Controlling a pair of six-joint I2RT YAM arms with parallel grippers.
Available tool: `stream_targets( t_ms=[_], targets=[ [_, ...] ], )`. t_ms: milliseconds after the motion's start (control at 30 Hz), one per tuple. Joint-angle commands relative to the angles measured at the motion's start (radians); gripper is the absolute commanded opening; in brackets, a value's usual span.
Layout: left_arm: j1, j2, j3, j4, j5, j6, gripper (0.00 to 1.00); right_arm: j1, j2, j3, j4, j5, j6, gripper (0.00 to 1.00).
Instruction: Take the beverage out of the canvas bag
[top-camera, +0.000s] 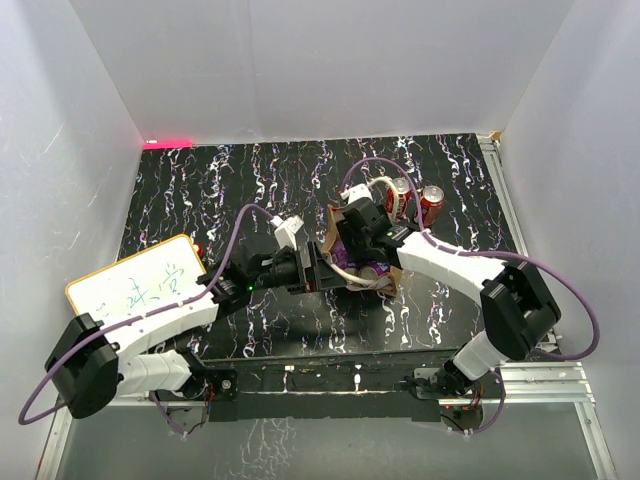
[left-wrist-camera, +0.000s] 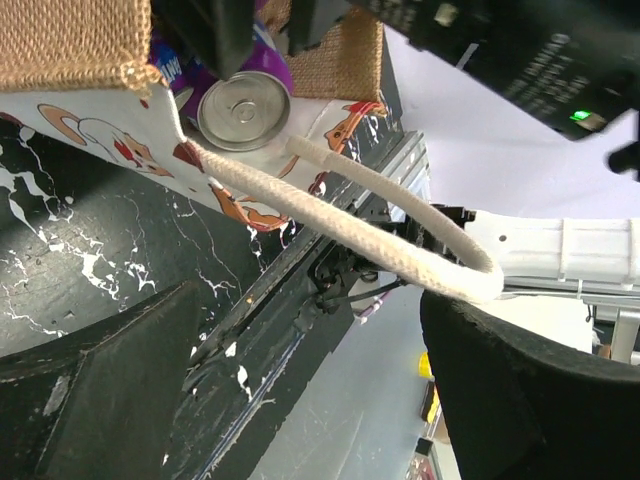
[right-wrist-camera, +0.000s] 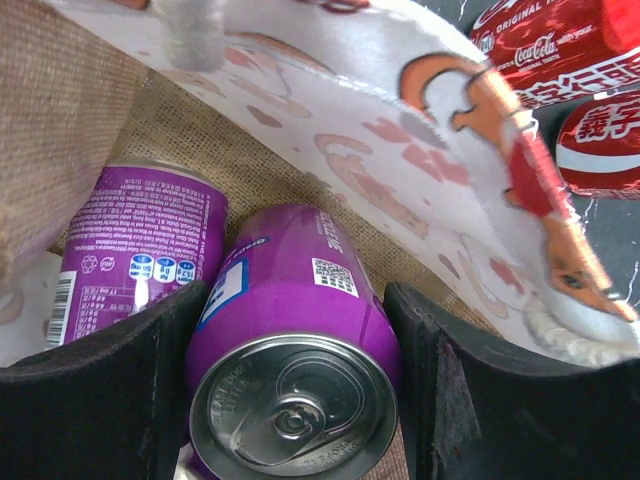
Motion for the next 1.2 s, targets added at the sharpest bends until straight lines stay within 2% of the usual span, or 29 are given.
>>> stream_targets(
  t_ms=[0, 100, 167, 467, 633, 767, 900, 1033, 1167],
  targets=[
    [-0.004, -0.063, 0.022, -0.033, -0.045, 0.038, 0.89, -0.016, -0.010, 0.031, 0.061, -0.043, 0.018, 0.74],
    [-0.004, -0.068, 0.025, -0.049, -0.048, 0.044, 0.90, -0.018, -0.023, 0.060, 0.020, -0.046, 0.028, 0.97],
    [-0.004, -0.070, 0.035, -0.059, -0.051, 0.053, 0.90, -0.024, -0.028, 0.087, -0.017, -0.064, 0.037, 0.99],
    [-0.005, -0.058, 0.104, -0.134, -0.064, 0.116, 0.91, -0.034, -0.052, 0.214, -0.226, -0.182, 0.124, 0.99],
    [-0.004, -0.056, 0.134, -0.181, -0.075, 0.150, 0.89, -0.035, -0.045, 0.220, -0.310, -0.178, 0.155, 0.99],
    [-0.004, -0.039, 0.166, -0.207, -0.073, 0.174, 0.87, -0.035, -0.059, 0.199, -0.325, -0.190, 0.116, 1.00],
    [-0.004, 0.008, 0.213, -0.213, -0.044, 0.185, 0.87, -0.034, -0.061, 0.203, -0.325, -0.218, 0.038, 0.91],
    [-0.004, 0.025, 0.249, -0.213, -0.046, 0.205, 0.90, -0.035, -0.028, 0.233, -0.345, -0.176, -0.025, 0.81],
    [-0.004, 0.037, 0.283, -0.227, -0.061, 0.229, 0.94, -0.035, 0.006, 0.266, -0.338, -0.127, -0.095, 0.81]
  ],
)
